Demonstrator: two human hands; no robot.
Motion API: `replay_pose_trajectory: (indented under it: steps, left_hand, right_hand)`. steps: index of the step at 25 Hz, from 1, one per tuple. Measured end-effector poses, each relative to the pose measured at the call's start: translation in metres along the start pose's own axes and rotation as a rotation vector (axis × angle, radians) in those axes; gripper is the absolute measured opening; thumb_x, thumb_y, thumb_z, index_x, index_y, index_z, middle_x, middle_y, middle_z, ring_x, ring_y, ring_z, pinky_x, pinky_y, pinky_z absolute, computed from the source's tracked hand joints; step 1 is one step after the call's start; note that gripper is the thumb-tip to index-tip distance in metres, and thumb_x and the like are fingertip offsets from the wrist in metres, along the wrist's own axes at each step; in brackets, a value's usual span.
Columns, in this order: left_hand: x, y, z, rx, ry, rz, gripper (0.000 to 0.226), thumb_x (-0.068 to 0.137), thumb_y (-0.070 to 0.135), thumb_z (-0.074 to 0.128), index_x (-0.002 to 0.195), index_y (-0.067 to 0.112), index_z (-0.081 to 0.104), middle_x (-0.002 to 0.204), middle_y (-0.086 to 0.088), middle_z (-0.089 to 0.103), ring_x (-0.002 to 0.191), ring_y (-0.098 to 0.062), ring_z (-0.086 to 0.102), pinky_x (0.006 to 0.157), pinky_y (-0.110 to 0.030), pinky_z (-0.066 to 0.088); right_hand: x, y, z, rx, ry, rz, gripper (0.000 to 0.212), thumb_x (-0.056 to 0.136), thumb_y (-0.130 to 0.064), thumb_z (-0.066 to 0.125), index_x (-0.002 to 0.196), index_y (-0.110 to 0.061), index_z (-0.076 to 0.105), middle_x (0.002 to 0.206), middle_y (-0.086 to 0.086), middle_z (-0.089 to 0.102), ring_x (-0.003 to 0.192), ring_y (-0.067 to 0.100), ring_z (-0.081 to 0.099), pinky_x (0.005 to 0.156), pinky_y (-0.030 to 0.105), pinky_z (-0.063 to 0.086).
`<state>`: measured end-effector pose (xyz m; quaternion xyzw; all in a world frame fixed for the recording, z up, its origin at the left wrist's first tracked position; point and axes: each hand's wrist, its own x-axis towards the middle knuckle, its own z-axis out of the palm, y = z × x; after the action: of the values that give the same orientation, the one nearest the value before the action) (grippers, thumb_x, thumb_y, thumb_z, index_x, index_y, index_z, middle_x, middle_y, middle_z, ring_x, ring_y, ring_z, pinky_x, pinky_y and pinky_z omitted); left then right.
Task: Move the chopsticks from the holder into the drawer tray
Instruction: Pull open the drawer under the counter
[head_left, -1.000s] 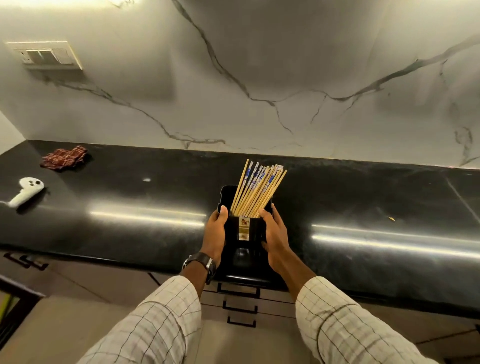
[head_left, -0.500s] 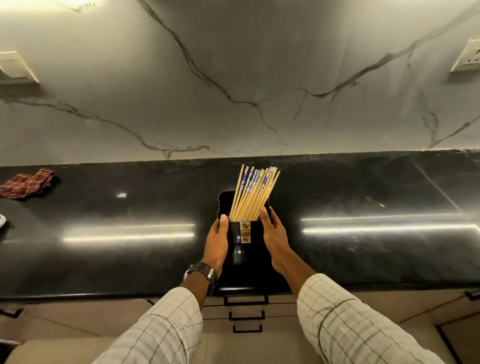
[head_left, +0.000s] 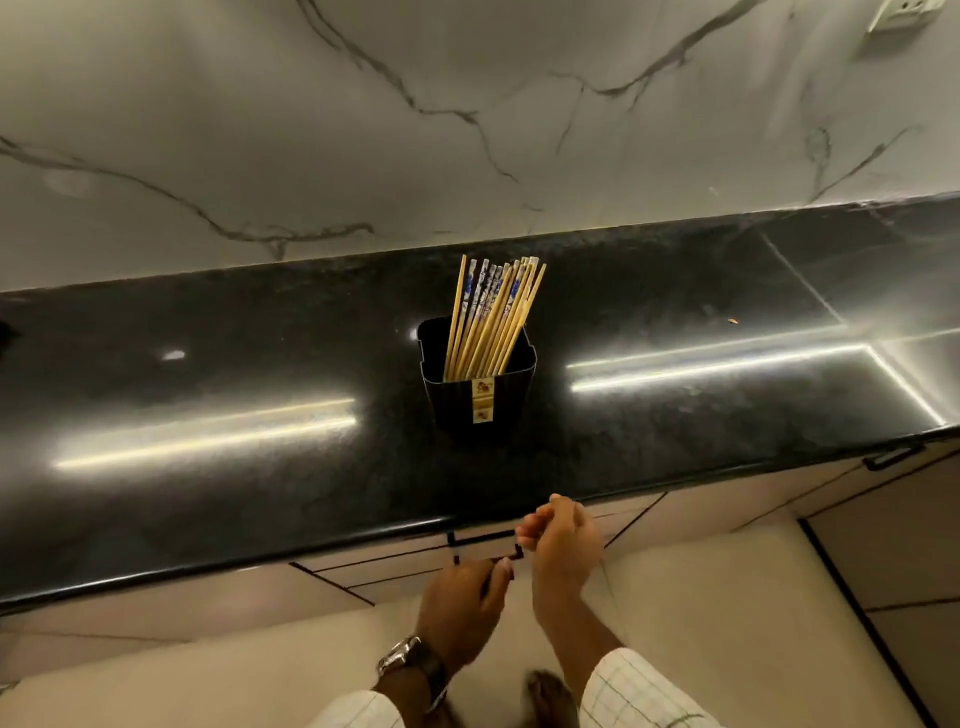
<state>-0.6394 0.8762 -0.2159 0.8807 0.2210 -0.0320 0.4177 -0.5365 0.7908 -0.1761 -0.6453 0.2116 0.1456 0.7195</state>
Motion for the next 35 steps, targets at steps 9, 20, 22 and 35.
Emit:
replay_pose_trajectory:
  steps: [9,20,22,35]
  left_hand:
    - [0.039,-0.023,-0.007,-1.344,0.27,-0.908,0.021,0.106,0.004,0.046,0.121,0.0,0.06,0.117,-0.023,0.064,0.107,-0.037,0.062,0.103,-0.053,0.051]
    - [0.057,-0.026,0.023,-1.643,0.437,-0.841,0.013,0.104,0.001,0.052,0.101,0.002,0.064,0.099,-0.022,0.069,0.09,-0.035,0.067,0.102,-0.046,0.05]
    - [0.058,-0.027,0.026,-1.654,0.471,-0.856,0.011,0.102,-0.005,0.053,0.102,-0.001,0.063,0.1,-0.023,0.068,0.091,-0.036,0.067,0.095,-0.046,0.053]
    - [0.02,-0.041,0.044,-1.598,0.485,-0.886,0.017,0.097,-0.014,0.053,0.091,-0.003,0.064,0.103,-0.024,0.067,0.082,-0.035,0.067,0.059,-0.044,0.065]
  right_hand:
    - [0.062,0.056,-0.024,-0.135,-0.02,0.563,0.012,0.096,-0.004,0.065,0.108,-0.002,0.066,0.103,0.021,0.067,0.093,0.032,0.064,0.098,0.051,0.056]
    - [0.104,0.081,-0.014,0.309,-0.178,0.709,0.015,0.097,0.005,0.06,0.111,0.005,0.064,0.104,0.028,0.072,0.092,0.04,0.071,0.079,0.05,0.061]
    - [0.106,0.086,-0.013,0.335,-0.144,0.719,0.02,0.097,0.004,0.061,0.116,0.005,0.064,0.106,0.028,0.072,0.093,0.04,0.072,0.089,0.05,0.061]
    - [0.065,0.103,-0.04,0.254,-0.095,0.549,0.025,0.102,0.004,0.052,0.124,0.007,0.062,0.114,0.028,0.071,0.104,0.042,0.071,0.062,0.042,0.061]
